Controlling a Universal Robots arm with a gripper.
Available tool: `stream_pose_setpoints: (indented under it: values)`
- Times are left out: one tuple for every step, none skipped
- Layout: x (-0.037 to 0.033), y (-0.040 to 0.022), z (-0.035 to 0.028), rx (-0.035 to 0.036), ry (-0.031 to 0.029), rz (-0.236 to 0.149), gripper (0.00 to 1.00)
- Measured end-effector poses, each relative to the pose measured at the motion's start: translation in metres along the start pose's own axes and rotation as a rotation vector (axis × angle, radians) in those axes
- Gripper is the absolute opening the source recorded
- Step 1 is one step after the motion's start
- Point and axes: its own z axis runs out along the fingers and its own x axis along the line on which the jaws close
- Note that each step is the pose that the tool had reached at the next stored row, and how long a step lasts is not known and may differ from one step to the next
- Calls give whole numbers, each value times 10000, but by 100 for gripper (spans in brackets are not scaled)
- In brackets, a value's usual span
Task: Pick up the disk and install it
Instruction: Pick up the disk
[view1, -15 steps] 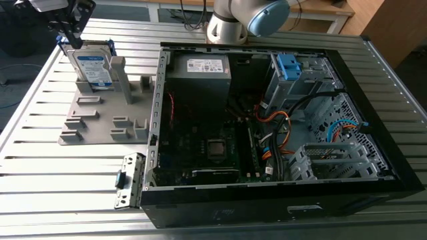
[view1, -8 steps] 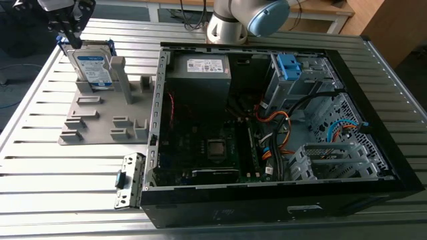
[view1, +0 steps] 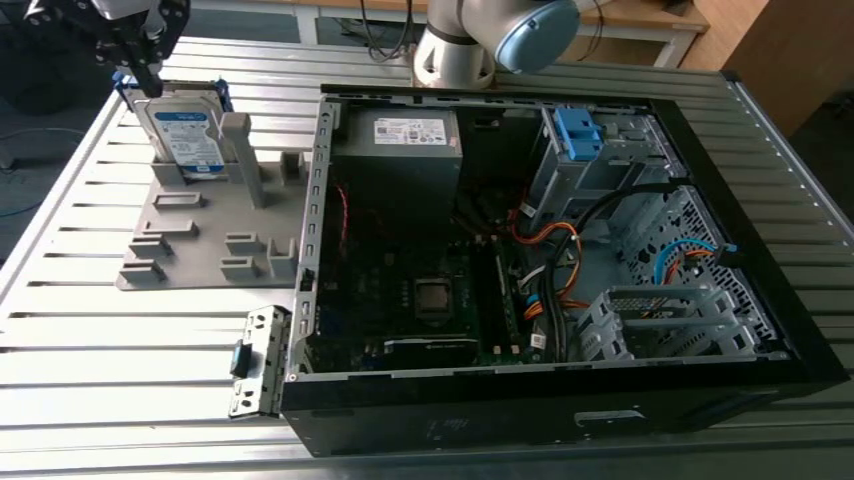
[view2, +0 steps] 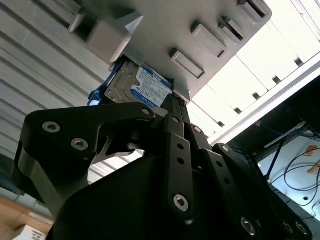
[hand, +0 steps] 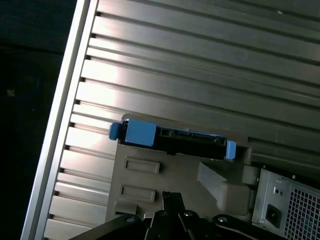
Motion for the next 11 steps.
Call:
stream_pose_setpoints:
  values:
    - [0, 0, 0, -3, 5, -108, 11]
    - [0, 0, 0, -5, 10, -212, 11]
    - [0, 0, 0, -8, 14, -309, 11]
    - [0, 0, 0, -10, 17, -400, 11]
    - [0, 0, 0, -12, 21, -490, 11]
    - [0, 0, 0, -14, 25, -578, 11]
    - [0, 0, 0, -16, 28, -669, 11]
    - [0, 0, 0, -18, 33, -754, 11]
    - [0, 0, 0, -20, 36, -838, 11]
    - [0, 0, 0, -23, 40, -921, 11]
    - [0, 0, 0, -25, 43, -1001, 11]
